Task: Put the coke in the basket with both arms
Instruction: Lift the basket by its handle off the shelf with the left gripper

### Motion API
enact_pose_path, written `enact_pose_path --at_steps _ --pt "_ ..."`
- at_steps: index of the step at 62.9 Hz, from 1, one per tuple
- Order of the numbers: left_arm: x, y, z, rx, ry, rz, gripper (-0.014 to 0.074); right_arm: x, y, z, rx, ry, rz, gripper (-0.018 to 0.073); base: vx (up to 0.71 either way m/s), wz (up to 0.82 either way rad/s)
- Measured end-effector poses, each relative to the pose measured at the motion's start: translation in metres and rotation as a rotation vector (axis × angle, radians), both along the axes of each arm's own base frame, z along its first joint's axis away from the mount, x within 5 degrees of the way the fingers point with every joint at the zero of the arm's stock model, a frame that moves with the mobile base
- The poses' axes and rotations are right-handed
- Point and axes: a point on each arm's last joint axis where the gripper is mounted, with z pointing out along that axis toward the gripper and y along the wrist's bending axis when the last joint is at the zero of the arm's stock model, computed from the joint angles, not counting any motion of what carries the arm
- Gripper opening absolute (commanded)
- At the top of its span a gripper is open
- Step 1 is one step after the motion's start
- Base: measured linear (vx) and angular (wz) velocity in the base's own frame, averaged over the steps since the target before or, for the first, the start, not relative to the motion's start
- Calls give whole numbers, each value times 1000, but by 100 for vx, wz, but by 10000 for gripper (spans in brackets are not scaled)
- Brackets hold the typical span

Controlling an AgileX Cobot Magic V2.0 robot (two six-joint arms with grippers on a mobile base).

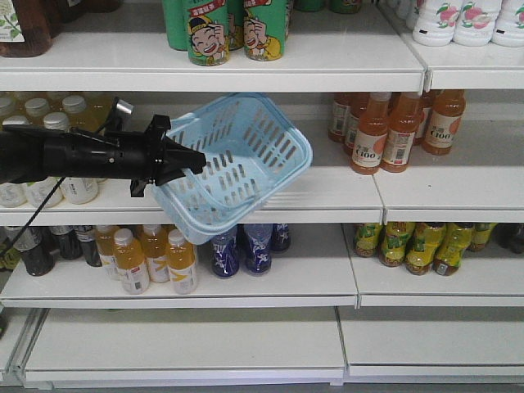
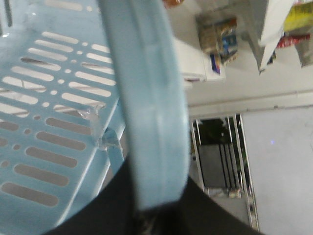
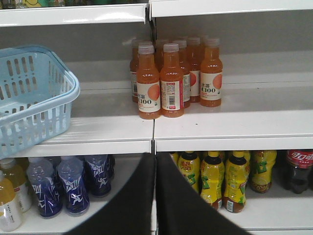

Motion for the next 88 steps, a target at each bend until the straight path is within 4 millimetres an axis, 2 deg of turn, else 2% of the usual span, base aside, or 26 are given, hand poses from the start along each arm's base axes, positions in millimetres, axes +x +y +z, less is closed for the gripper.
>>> enact_pose_path --at_steps 8,14,21,28,42,50,60,71,78,88 --pt "-11 -2 -2 70 37 -107 -8 0 0 0 0 0 0 -5 0 0" --pt "-21 -6 4 147 38 -172 -8 0 0 0 0 0 0 -5 0 0" --pt "-32 -15 25 199 -14 -220 -7 0 0 0 0 0 0 -5 0 0" --pt "-47 -29 56 219 -88 -264 -7 0 0 0 0 0 0 -5 0 0" --pt "-92 -70 114 226 -256 -382 -7 0 0 0 0 0 0 -5 0 0" --pt "-116 -89 136 209 -305 -443 -7 0 0 0 0 0 0 -5 0 0" --pt "-139 -107 152 192 -343 -499 -7 0 0 0 0 0 0 -5 0 0" --pt "-164 -123 155 180 -343 -542 -7 0 0 0 0 0 0 -5 0 0" --pt "-183 -130 144 186 -321 -548 -7 0 0 0 0 0 0 -5 0 0" --pt "-207 -127 123 211 -316 -499 -7 0 0 0 0 0 0 -5 0 0"
